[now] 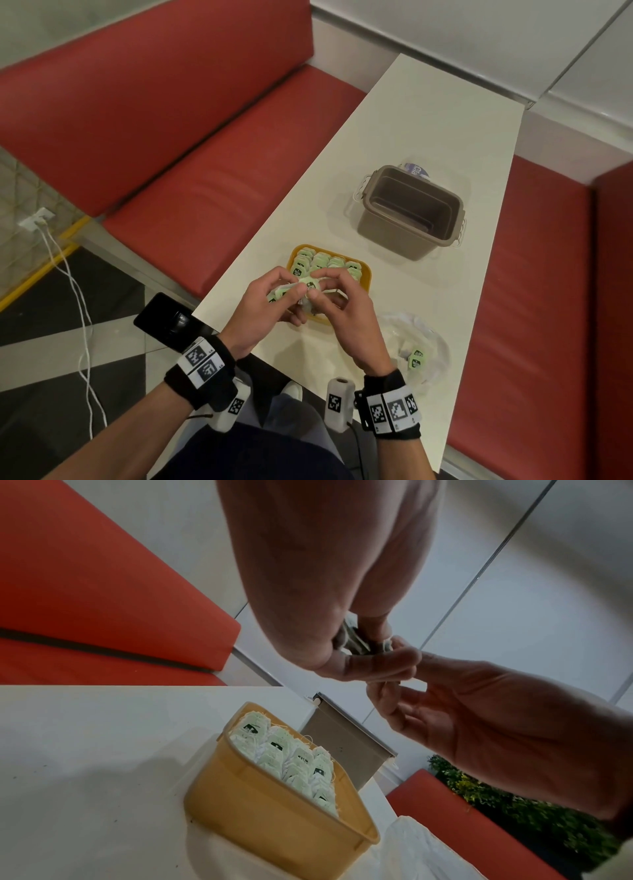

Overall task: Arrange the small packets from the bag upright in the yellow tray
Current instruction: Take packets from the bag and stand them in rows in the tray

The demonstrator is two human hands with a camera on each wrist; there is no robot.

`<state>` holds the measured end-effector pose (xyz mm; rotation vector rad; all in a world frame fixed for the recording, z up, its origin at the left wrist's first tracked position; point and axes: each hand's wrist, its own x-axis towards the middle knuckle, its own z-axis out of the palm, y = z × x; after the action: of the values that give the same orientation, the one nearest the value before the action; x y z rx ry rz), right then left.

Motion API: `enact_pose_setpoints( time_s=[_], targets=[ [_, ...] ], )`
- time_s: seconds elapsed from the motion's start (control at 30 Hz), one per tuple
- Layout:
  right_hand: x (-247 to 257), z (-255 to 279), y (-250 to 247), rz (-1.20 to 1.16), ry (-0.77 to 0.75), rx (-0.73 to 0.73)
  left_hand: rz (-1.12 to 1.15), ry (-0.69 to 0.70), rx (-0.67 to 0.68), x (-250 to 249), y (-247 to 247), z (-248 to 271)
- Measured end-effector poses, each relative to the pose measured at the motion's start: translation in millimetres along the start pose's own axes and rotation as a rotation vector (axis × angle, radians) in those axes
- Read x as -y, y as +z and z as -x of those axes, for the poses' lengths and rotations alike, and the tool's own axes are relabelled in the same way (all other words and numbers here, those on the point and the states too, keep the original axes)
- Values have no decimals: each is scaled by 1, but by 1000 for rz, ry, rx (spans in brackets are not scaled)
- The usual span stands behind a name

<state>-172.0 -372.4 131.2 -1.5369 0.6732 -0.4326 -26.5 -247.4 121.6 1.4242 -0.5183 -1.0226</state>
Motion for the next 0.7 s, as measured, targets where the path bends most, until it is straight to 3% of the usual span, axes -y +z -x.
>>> enact_pose_setpoints(
  time_s=[0.2,0.37,0.57,0.7],
  targets=[
    [2,-4,-11,62,8,-95,26,22,-60,-3,0,-4],
    [-2,-10,-31,328,-115,-226,-37,25,-76,-3,-9,-9],
    [-1,-17,-25,350,-86,-182,-140,-2,145,-4,0,-14],
    [-2,-19,-14,318,-67,-183,-177,33,41,3,4,-21]
  ],
)
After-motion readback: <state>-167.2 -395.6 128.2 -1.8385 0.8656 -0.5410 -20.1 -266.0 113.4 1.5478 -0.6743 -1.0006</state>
